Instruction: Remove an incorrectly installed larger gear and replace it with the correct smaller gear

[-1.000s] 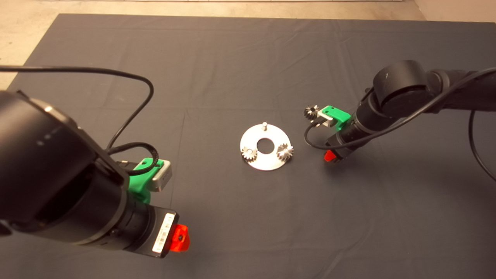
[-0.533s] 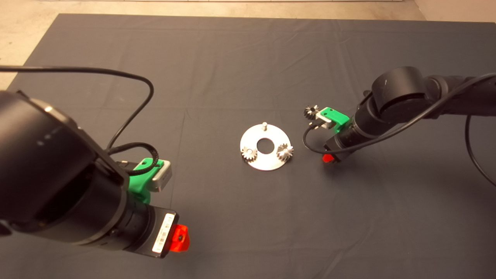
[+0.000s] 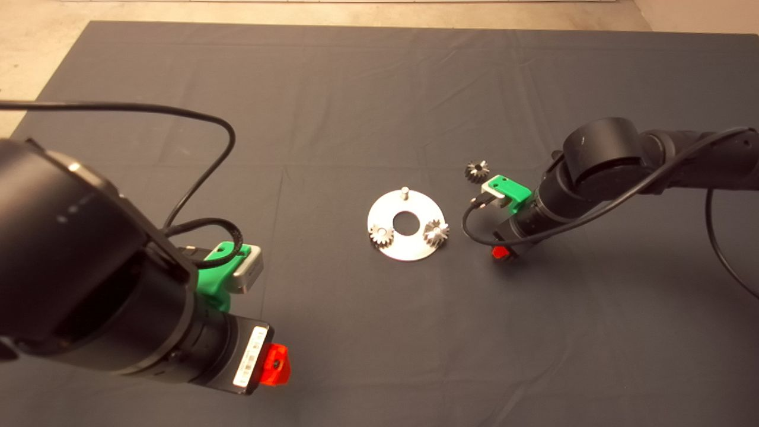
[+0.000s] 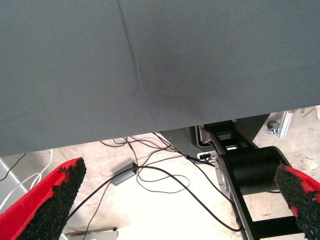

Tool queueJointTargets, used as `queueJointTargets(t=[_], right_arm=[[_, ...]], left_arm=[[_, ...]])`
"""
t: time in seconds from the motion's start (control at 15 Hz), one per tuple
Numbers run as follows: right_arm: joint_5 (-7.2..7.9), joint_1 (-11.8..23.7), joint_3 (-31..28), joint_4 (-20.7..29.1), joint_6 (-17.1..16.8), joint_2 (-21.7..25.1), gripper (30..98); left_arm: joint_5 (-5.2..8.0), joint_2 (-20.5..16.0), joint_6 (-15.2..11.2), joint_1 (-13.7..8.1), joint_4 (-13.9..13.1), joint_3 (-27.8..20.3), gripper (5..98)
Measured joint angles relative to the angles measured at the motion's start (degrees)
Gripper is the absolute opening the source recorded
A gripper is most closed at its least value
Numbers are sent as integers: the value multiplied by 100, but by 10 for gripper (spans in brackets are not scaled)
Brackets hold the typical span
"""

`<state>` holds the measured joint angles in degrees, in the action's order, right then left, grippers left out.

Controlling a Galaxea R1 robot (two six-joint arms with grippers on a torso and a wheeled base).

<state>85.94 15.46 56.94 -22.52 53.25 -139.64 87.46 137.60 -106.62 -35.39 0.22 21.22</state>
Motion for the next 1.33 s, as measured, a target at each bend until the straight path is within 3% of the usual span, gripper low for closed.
queueJointTargets(t=[0.6, 1.07, 1.33], right_arm=[[2, -5, 0, -46, 16, 0, 496], [0, 44, -22, -49, 17, 0, 536], [2, 46, -22, -49, 17, 1, 624]], left_arm=[[-2, 0, 0, 0, 0, 0, 982], [0, 0, 0, 0, 0, 0, 982], [-2, 0, -1, 15, -1, 0, 982]])
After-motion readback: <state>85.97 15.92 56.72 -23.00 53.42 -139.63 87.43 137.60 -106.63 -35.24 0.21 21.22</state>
